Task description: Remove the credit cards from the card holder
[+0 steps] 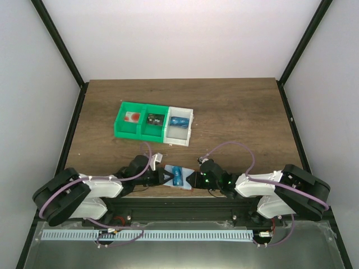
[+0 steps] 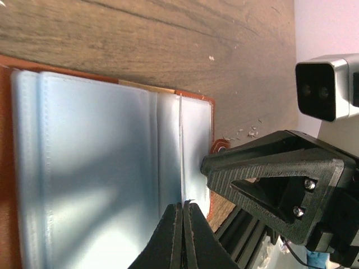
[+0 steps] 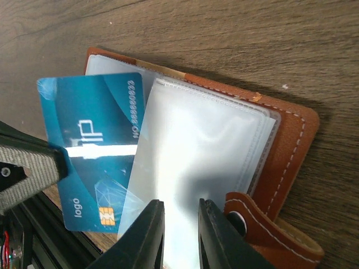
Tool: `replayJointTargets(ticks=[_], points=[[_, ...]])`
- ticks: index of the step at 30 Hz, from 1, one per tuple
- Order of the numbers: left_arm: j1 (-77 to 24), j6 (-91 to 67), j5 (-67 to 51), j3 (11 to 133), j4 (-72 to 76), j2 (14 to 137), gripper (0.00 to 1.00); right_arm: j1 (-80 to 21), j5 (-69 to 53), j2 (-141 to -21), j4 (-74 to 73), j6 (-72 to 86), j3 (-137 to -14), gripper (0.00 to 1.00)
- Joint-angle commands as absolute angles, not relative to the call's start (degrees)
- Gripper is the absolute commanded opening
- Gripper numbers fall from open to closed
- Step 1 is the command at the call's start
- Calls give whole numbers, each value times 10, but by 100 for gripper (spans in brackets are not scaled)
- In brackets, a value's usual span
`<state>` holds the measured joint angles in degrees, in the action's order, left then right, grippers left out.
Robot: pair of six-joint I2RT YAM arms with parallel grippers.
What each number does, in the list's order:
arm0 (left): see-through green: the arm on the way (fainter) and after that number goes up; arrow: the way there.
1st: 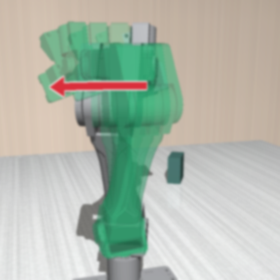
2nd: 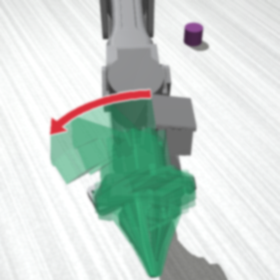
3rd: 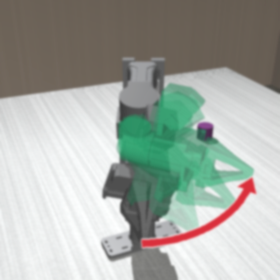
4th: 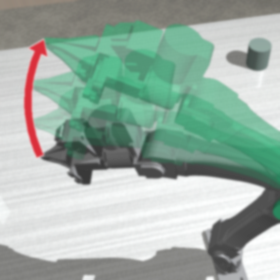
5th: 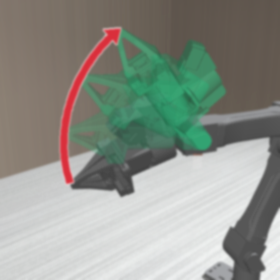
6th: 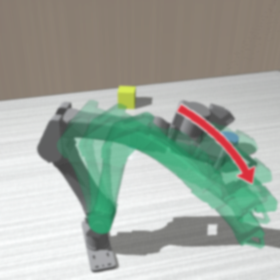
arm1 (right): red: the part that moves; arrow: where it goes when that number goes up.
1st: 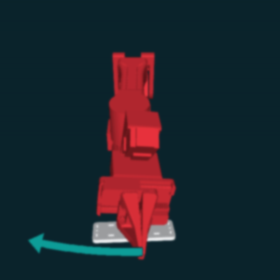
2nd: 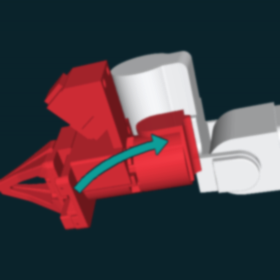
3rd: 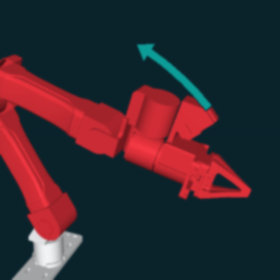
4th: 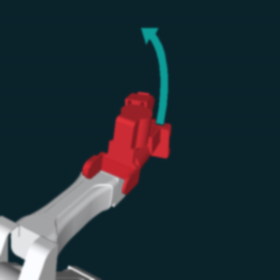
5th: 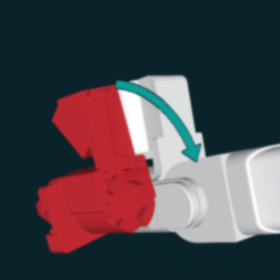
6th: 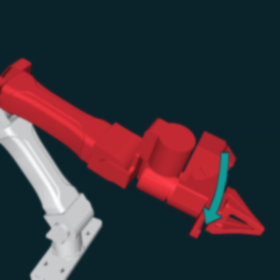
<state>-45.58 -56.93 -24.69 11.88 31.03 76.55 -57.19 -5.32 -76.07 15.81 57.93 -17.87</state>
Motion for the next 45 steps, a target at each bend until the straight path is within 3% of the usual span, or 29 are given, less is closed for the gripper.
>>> replayJointTargets(ticks=[1, 14, 25, 32, 40, 45], points=[[-457, -546, -204, 121, 241, 723, 0, -575, -42, -769, 98, 576, -172, 20], [-456, -508, -173, 144, 118, 584, 0, -575, -35, -740, 33, 523, -224, 20], [-453, -448, -220, 153, 29, 485, 0, -575, -39, -572, -79, 425, -264, 32], [-451, -419, -246, 166, -22, 434, 0, -575, -63, -485, -165, 344, -323, 34], [-452, -397, -358, 177, -2, 431, 0, -574, -126, -424, -199, 301, -354, 34], [-451, -412, -428, 180, 28, 426, 0, -574, -167, -452, -275, 277, -398, 34]])
